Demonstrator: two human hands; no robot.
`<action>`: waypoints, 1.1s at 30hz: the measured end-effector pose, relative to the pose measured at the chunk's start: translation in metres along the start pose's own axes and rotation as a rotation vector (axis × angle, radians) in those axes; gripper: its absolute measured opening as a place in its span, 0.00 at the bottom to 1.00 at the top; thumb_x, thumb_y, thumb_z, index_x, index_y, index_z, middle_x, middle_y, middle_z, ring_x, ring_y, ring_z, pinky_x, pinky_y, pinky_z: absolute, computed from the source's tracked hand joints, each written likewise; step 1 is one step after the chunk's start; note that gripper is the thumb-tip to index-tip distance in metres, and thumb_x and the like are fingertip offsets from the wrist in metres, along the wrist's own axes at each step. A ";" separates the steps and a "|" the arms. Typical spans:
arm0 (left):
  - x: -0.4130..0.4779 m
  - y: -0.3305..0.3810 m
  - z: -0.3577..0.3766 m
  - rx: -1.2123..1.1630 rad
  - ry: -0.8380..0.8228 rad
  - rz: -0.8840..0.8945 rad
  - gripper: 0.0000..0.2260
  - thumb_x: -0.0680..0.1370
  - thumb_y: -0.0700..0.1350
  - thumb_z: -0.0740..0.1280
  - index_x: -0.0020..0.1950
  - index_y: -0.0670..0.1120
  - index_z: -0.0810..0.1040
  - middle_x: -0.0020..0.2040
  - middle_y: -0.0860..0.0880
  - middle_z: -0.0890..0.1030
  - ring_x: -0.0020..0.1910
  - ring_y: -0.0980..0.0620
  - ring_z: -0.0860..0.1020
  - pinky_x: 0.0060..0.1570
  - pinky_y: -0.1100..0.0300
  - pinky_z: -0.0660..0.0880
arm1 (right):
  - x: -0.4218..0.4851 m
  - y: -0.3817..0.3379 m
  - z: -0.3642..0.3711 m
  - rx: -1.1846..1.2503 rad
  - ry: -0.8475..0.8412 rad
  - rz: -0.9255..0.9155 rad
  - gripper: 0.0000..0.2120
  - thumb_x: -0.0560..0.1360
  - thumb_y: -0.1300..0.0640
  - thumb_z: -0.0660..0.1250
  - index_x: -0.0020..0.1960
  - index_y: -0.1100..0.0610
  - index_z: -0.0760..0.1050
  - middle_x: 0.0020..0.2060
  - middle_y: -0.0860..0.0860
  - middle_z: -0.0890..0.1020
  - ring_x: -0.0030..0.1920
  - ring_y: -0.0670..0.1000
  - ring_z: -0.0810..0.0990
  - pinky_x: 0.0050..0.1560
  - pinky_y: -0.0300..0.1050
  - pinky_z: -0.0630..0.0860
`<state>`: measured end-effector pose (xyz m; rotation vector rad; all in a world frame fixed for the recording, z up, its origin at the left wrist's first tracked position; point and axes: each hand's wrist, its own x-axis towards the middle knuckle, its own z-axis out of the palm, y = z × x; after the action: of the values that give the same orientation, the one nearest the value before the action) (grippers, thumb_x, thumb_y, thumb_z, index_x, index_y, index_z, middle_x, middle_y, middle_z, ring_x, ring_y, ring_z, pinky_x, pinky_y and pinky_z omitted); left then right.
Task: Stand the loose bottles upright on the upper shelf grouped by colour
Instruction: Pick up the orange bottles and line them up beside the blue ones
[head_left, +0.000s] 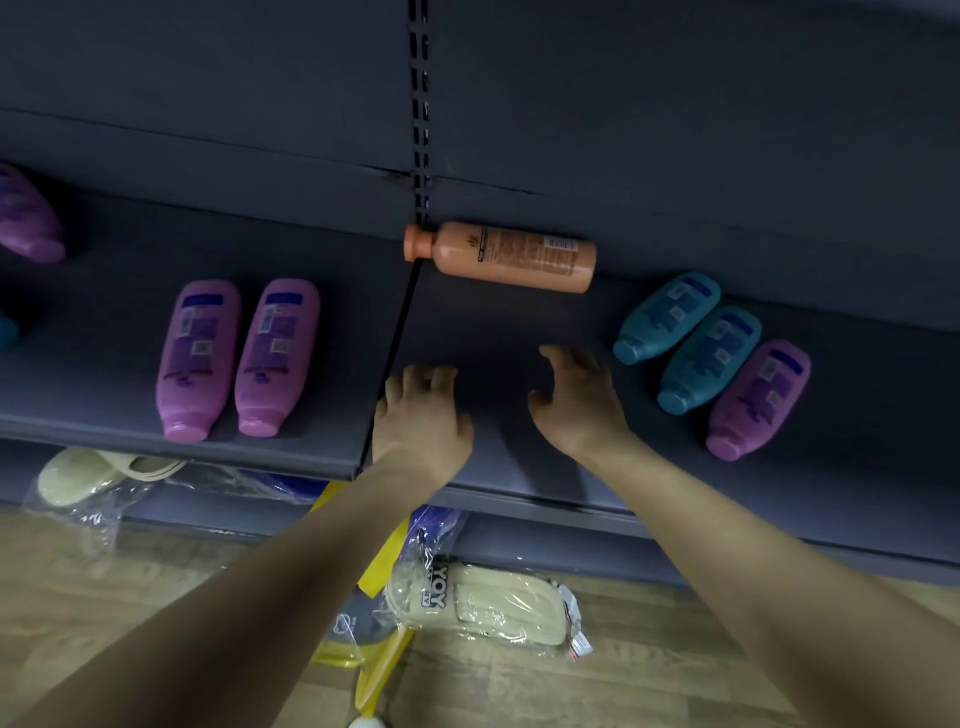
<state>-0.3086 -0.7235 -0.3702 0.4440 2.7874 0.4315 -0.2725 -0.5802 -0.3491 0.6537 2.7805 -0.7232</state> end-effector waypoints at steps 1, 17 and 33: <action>0.002 0.001 -0.001 -0.017 0.004 0.002 0.24 0.78 0.48 0.61 0.73 0.48 0.60 0.71 0.44 0.62 0.70 0.42 0.59 0.66 0.51 0.62 | 0.003 -0.001 -0.002 -0.008 0.003 -0.009 0.26 0.78 0.56 0.61 0.75 0.53 0.58 0.73 0.53 0.60 0.72 0.57 0.57 0.71 0.54 0.61; 0.040 0.007 -0.009 -0.153 0.045 0.056 0.27 0.79 0.47 0.61 0.75 0.48 0.54 0.72 0.45 0.59 0.73 0.45 0.55 0.70 0.52 0.60 | 0.068 -0.008 -0.013 -0.144 0.052 -0.026 0.35 0.75 0.54 0.66 0.76 0.50 0.51 0.76 0.53 0.45 0.75 0.56 0.47 0.72 0.63 0.52; 0.063 -0.006 -0.014 -0.075 0.084 0.110 0.25 0.78 0.47 0.61 0.74 0.49 0.58 0.73 0.45 0.58 0.73 0.45 0.55 0.69 0.53 0.59 | 0.105 -0.023 -0.007 -0.295 0.162 -0.144 0.45 0.71 0.55 0.71 0.76 0.49 0.43 0.75 0.57 0.45 0.74 0.62 0.49 0.71 0.60 0.58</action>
<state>-0.3719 -0.7111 -0.3738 0.5764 2.8251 0.5897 -0.3766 -0.5563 -0.3635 0.4777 3.0207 -0.2818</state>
